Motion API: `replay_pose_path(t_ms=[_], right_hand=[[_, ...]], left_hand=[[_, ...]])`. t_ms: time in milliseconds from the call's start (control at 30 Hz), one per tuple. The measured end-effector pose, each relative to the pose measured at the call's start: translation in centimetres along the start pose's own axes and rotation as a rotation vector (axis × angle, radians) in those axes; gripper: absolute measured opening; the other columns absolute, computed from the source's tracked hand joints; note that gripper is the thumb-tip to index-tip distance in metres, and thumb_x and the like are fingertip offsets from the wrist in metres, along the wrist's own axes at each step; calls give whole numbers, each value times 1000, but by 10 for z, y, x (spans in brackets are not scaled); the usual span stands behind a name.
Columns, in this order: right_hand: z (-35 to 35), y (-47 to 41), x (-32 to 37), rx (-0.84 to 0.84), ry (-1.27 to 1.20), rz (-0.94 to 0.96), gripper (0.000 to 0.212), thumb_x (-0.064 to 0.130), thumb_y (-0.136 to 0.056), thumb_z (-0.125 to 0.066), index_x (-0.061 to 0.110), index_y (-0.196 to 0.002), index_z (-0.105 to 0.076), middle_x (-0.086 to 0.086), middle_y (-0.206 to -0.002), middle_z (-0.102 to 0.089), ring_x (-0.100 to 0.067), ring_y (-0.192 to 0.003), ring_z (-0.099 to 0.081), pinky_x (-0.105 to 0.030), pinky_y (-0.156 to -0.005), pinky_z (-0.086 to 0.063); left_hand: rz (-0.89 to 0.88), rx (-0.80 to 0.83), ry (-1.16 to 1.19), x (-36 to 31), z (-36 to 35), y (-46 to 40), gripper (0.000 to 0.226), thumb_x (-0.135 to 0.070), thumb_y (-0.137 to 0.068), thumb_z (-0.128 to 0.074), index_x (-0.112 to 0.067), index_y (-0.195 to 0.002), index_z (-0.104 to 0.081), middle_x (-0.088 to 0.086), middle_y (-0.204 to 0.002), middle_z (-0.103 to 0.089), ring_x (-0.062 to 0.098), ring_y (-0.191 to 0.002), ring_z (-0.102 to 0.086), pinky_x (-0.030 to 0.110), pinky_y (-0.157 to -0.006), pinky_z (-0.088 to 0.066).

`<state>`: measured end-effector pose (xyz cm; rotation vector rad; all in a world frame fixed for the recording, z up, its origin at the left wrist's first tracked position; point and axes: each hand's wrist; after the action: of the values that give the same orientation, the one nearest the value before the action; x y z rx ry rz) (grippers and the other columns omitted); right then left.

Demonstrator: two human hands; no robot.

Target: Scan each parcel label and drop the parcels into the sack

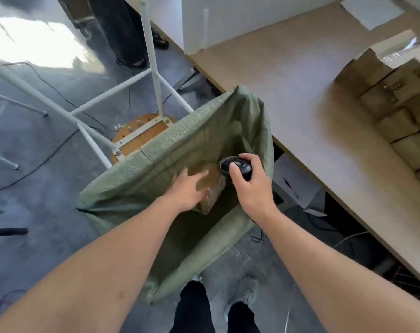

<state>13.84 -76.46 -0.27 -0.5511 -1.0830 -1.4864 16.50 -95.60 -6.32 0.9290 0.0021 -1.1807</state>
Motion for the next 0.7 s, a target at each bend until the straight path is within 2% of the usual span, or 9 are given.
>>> replay_pose_path(t_ms=[100, 267, 400, 633, 700], right_hand=[[1, -2, -6, -18, 21, -25, 33, 52, -104, -62, 46, -135, -53, 28, -113, -63, -3, -107, -65, -37, -99, -58], [7, 4, -1, -70, 30, -26, 35, 54, -103, -61, 46, -137, -52, 27, -114, -63, -7, -110, -65, -41, -101, -59], [15, 11, 9, -77, 23, -27, 33, 57, -102, -59, 49, -133, -51, 19, -116, -68, -9, -106, -67, -44, -96, -61], [54, 35, 26, -169, -79, 3, 32, 50, -105, -60, 41, -134, -53, 11, -116, -70, -7, -98, -67, -32, -80, -55], [72, 44, 29, -210, -106, 10, 33, 49, -105, -60, 39, -135, -53, 9, -114, -71, -8, -96, -67, -34, -80, -55]], left_hand=[[-94, 11, -190, -11, -1, -5, 61, -43, -102, -60, -44, -159, -38, 7, -174, -14, 39, -160, -7, 55, -127, -23], [-200, -31, -390, -38, 16, 3, 60, -40, -104, -57, -29, -160, -40, 9, -170, -28, 34, -154, -27, 47, -126, -27], [-248, -80, -464, -61, 34, 15, 59, -40, -104, -56, -25, -159, -42, 8, -167, -33, 33, -152, -33, 45, -125, -28], [-346, -150, -570, -110, 50, 46, 56, -42, -104, -54, -22, -156, -46, 7, -162, -41, 33, -145, -43, 46, -120, -35], [-371, -170, -586, -130, 50, 56, 56, -42, -105, -52, -22, -156, -45, 7, -162, -41, 33, -145, -42, 46, -121, -34]])
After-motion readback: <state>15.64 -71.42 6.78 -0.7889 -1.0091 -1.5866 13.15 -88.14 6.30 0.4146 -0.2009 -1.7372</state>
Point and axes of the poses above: each hand's wrist, its own y-axis away from the middle knuckle, its own z-axis out of the back of the hand, x = y × z
